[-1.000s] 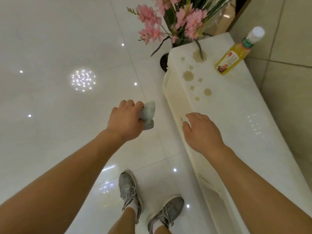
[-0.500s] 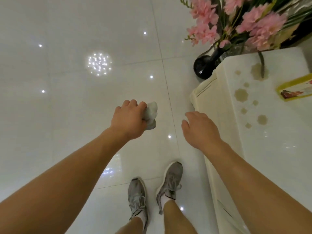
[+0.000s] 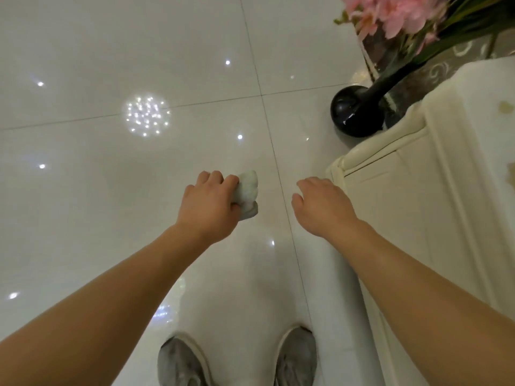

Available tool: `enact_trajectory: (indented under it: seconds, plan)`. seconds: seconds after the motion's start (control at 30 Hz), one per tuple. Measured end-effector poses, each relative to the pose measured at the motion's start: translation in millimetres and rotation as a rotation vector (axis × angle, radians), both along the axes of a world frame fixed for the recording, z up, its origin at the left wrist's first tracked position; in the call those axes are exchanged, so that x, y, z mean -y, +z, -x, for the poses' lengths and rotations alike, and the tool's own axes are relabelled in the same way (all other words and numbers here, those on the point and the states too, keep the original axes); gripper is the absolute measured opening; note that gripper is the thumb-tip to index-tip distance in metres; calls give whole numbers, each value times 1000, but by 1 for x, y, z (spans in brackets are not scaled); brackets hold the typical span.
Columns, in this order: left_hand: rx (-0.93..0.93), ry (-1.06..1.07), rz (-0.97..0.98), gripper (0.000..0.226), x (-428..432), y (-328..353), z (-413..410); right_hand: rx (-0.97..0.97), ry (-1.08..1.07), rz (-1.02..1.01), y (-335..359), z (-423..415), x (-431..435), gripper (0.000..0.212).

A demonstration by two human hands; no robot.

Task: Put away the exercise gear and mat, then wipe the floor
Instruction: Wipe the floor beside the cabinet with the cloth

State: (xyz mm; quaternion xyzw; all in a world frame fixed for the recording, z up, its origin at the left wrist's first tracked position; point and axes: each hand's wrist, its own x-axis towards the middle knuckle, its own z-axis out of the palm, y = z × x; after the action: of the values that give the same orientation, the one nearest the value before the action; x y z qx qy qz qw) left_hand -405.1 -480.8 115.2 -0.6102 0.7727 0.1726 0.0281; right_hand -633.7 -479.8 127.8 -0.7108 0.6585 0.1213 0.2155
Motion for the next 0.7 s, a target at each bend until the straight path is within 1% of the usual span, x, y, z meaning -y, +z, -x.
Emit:
enact_trajectory:
  seconds: [0.23, 0.4, 0.47, 0.6, 0.63, 0.7]
  plan:
    - [3, -78, 47, 36, 36, -107, 15, -24, 21, -13, -107, 8, 30, 42]
    - [-32, -91, 116, 46, 63, -152, 34, -40, 13, -6, -166, 24, 39, 41]
    - [-32, -101, 125, 46, 69, -164, 42, -21, 26, 18, -182, 30, 43, 39]
    - [18, -97, 137, 38, 73, -185, 58, 37, 40, 76, -195, 37, 59, 40]
    - [30, -108, 154, 40, 72, -190, 60, 45, 52, 92, -197, 37, 63, 41]
    - [18, -155, 150, 54, 70, -198, 62, 52, 95, 109, -202, 36, 67, 44]
